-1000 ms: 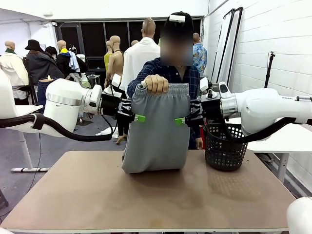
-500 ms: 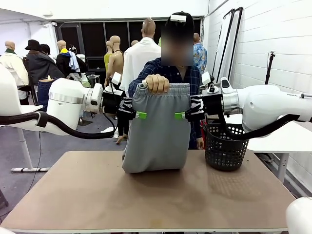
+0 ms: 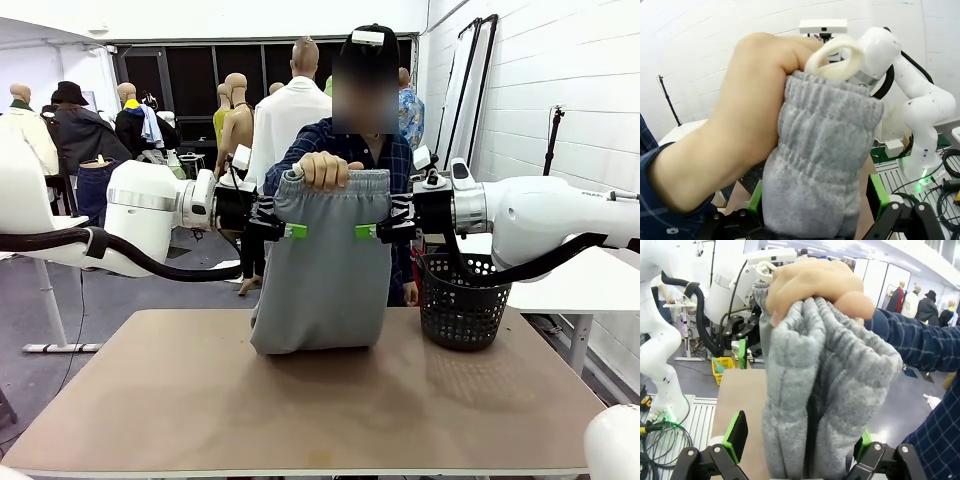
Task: Fold the training pants.
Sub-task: Grab both ends of the Training pants handed by a person.
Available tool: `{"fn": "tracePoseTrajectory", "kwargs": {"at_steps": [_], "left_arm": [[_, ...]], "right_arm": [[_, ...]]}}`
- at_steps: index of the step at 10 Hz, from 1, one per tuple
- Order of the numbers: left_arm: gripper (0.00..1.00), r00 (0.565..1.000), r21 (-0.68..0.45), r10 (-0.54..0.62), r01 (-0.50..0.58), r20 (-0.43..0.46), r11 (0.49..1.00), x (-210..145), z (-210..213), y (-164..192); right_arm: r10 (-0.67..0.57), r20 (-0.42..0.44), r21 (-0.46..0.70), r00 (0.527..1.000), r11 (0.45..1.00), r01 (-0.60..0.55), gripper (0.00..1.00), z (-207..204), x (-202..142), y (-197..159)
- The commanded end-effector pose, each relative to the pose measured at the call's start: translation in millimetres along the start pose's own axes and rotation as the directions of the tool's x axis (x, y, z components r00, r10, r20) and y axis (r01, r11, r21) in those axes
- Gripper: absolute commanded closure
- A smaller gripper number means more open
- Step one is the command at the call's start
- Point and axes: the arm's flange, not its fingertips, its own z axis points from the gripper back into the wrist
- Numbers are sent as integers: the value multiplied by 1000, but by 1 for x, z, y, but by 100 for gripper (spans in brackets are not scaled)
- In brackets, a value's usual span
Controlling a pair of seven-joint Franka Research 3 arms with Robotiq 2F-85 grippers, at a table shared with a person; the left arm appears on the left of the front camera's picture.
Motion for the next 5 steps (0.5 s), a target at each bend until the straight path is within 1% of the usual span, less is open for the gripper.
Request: {"fn": "tracePoseTrajectory", "kwargs": {"at_steps": [1,2,4,5], "left_arm": [[2,999,3,-41,41,14,999,3,-2,4],[22,999,17,-30,29,20,999,0,-2,6],[62,998,31,-20,18,53,999,3,-2,4],[82,999,55,-16,13,47,998,3,0,5]], "right_arm": [[-39,11,-7,999,999,39,0,-8,0,-5],[-44,17,-7,999,999,45,6,-8,0,-6],[-58,20,-3,998,998,58,45,-6,-1,-6],[-63,24,1,998,998,63,65,-6,-1,-6]]}}
